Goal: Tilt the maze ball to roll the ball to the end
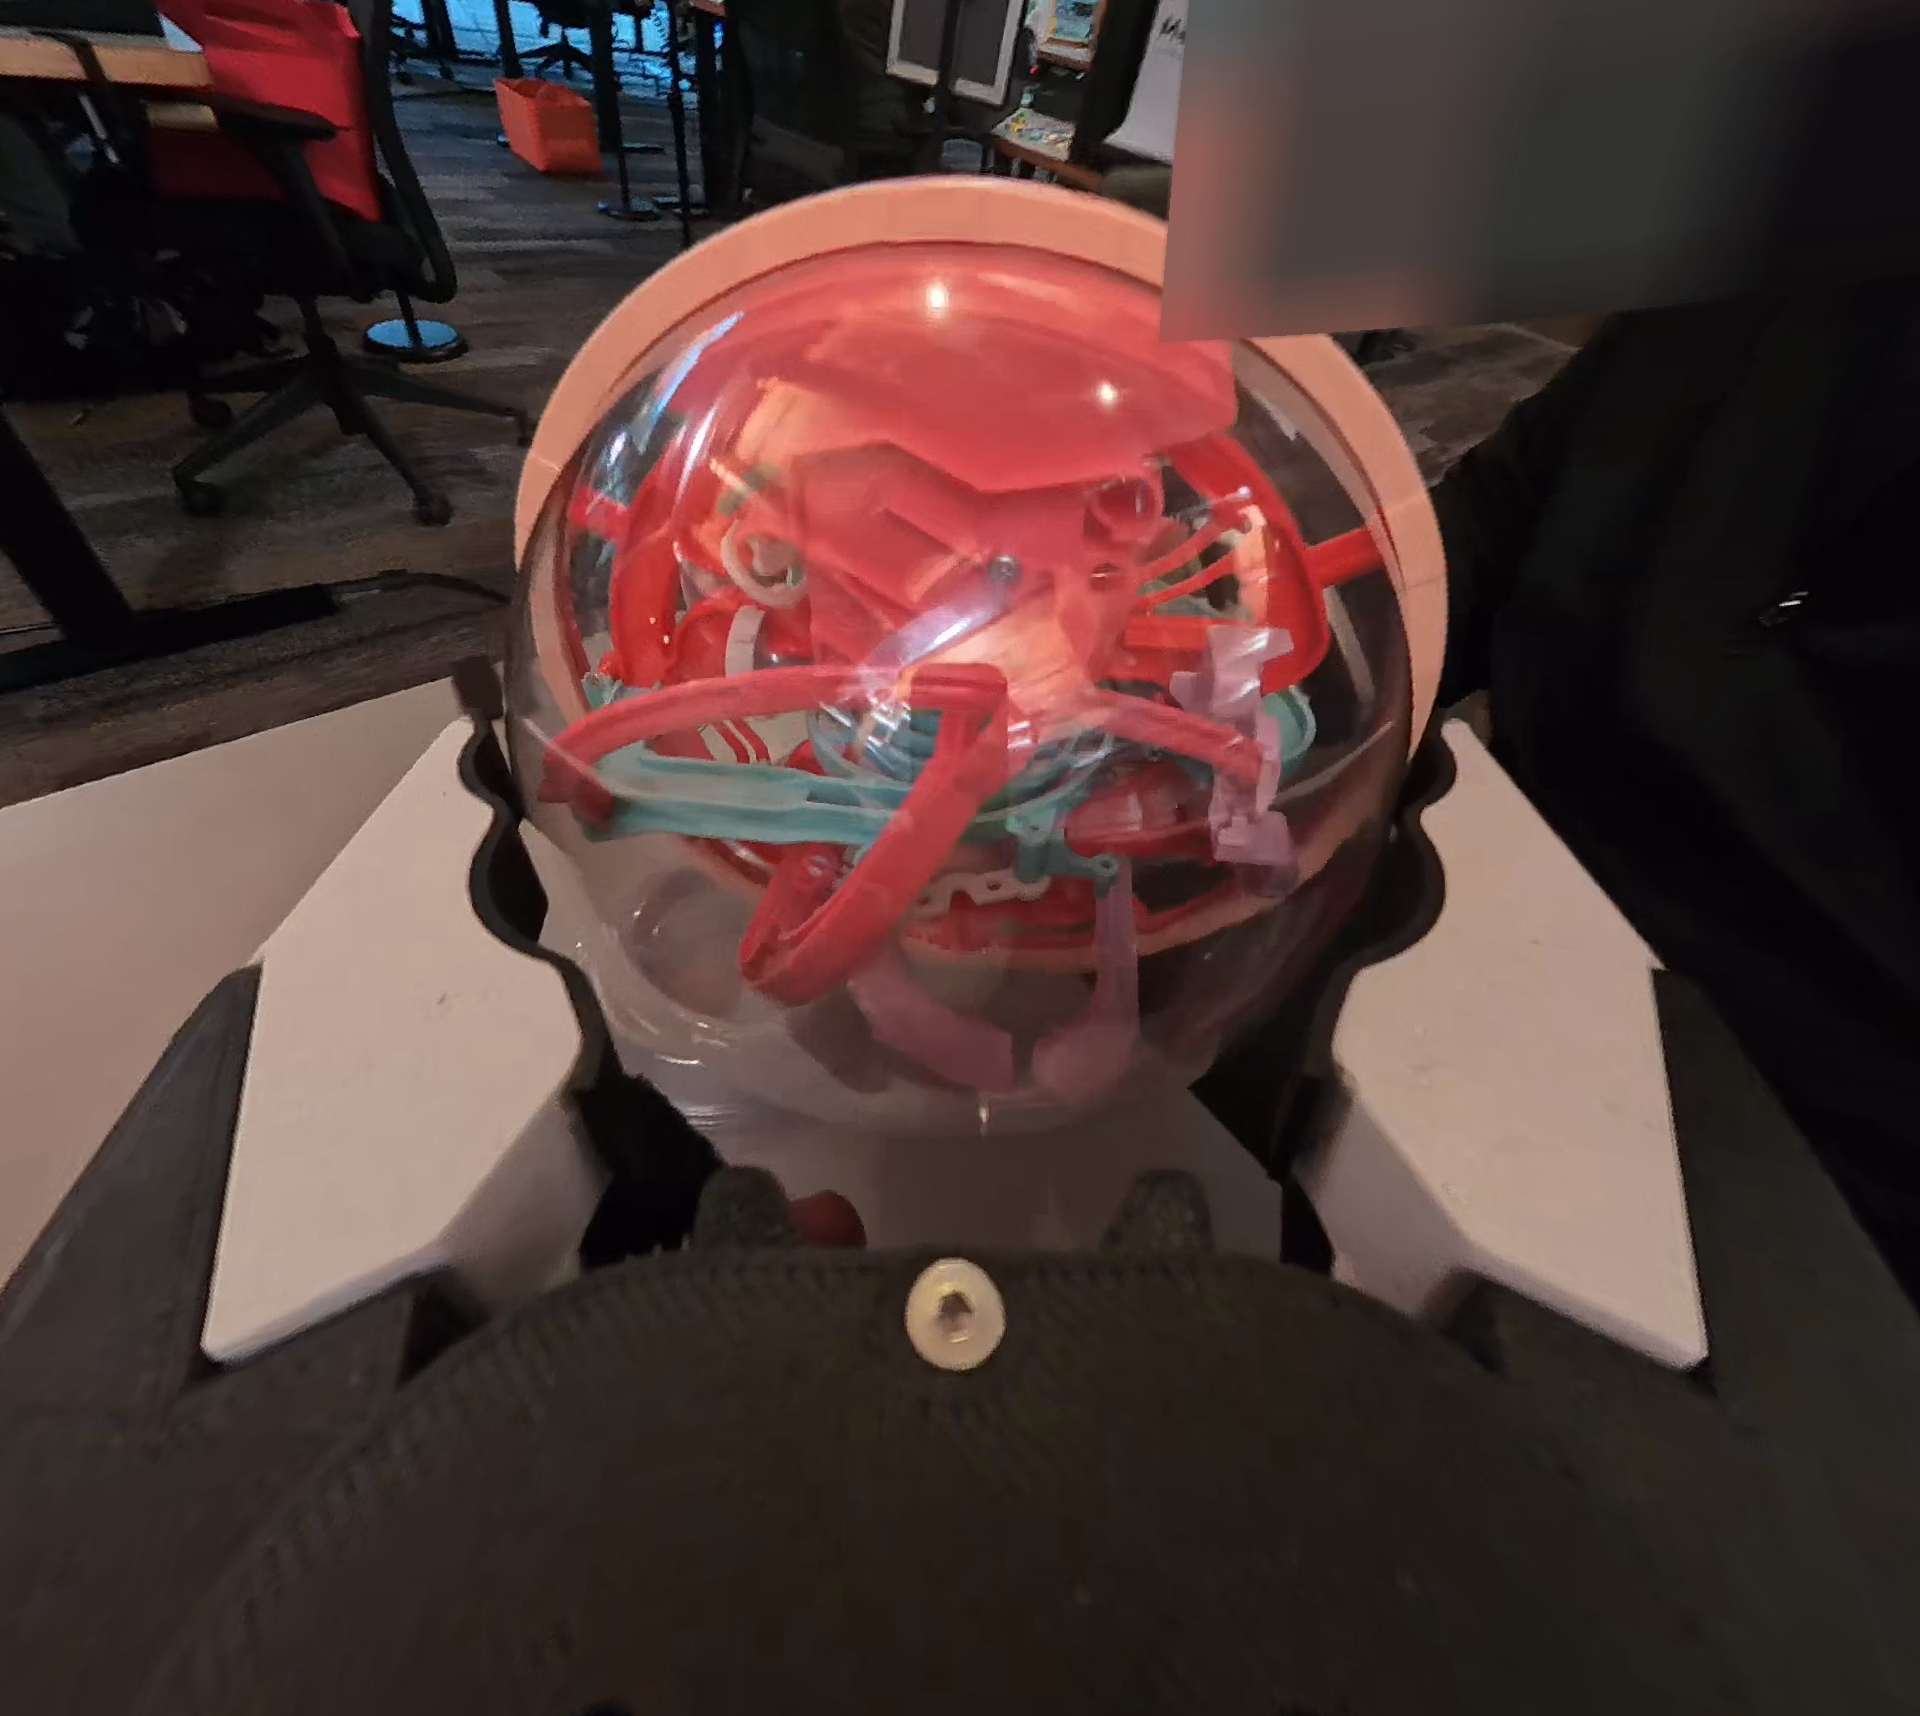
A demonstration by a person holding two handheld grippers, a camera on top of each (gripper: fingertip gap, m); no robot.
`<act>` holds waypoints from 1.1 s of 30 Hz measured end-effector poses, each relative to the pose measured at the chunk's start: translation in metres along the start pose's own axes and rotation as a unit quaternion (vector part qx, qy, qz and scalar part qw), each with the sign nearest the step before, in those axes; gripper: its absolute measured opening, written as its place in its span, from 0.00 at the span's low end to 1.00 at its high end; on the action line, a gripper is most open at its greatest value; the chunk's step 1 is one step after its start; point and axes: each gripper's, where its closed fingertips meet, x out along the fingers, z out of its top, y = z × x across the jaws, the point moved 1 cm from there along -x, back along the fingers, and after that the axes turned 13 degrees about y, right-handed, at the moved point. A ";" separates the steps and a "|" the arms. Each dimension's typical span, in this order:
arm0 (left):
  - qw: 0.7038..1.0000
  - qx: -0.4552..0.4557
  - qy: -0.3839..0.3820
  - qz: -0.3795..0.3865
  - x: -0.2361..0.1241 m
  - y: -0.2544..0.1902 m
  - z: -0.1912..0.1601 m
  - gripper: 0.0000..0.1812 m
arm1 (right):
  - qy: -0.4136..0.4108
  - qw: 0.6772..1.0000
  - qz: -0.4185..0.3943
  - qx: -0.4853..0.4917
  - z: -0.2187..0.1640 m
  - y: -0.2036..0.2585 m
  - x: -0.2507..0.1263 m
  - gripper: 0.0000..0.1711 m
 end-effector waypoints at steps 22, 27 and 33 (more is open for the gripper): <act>0.994 -0.096 -0.005 -0.052 -0.008 -0.006 0.008 0.87 | 0.003 0.987 -0.002 0.159 -0.013 0.016 0.010 0.86; 0.986 -0.156 0.005 -0.065 -0.002 -0.002 0.001 0.87 | 0.026 0.976 0.010 0.218 -0.019 0.014 0.007 0.86; 0.974 -0.216 0.008 -0.068 0.005 0.000 -0.007 0.87 | 0.064 0.957 0.038 0.280 -0.034 0.017 0.005 0.86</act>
